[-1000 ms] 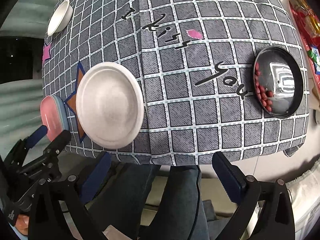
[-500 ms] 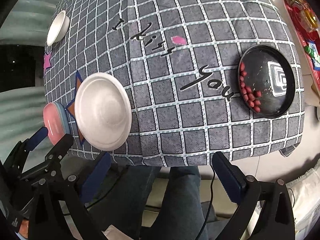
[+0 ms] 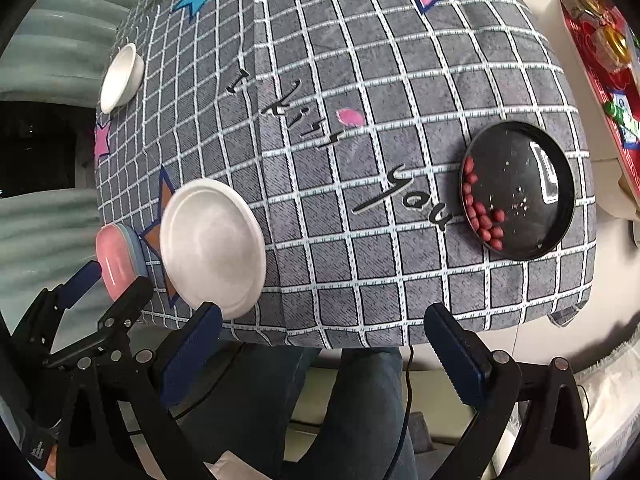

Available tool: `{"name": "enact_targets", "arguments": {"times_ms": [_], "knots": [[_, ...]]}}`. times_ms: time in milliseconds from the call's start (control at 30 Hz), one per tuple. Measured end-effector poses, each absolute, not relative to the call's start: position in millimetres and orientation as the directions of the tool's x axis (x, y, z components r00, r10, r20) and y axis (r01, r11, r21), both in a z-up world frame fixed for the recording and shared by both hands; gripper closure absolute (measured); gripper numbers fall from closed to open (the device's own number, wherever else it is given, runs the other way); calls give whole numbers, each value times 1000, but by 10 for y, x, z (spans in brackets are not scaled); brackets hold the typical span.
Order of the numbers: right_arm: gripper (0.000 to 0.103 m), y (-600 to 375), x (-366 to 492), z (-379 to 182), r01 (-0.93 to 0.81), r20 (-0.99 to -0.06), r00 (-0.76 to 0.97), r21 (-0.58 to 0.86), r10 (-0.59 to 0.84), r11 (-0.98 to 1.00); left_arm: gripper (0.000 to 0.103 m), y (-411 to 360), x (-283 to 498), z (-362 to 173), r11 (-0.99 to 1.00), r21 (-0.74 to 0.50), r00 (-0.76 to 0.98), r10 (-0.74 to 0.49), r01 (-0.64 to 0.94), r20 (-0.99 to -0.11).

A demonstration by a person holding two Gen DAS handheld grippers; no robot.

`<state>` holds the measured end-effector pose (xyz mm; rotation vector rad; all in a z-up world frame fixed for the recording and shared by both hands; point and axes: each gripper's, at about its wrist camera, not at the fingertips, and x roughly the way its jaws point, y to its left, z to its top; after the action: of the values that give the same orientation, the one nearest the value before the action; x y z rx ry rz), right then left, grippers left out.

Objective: Organize plates and bowls
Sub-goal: 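Move the right gripper toward the last white bowl near the blue star, then close the right gripper on the last bowl's rim and lift it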

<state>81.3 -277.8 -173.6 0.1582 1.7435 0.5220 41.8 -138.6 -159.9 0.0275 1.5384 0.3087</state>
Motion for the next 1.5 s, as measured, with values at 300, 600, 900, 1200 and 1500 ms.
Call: {"name": "enact_targets", "arguments": {"times_ms": [300,600,900,1200,1500], "knots": [[1,-2799,853,-1707,-185,-894,-231,427,383,885,23,-1450,503,-1591,963,213,12,218,-165,-976],[1,-2778,965,-1663,-199,-899,-212,423,382,884,23,-1392,560,-1507,957,220,39,231,-189,-972],[1,-2591,1023,-1588,-262,-905,-198,420,378,869,23,-1243,546,-1408,950,195,55,214,-245,-975],[1,-2296,1362,-1042,-341,-915,-54,394,401,853,23,-897,861,-705,933,150,212,227,-326,-951],[1,-1825,1499,-895,-378,-920,-27,371,390,848,20,96,1092,-606,887,165,225,283,-431,-932]]}}
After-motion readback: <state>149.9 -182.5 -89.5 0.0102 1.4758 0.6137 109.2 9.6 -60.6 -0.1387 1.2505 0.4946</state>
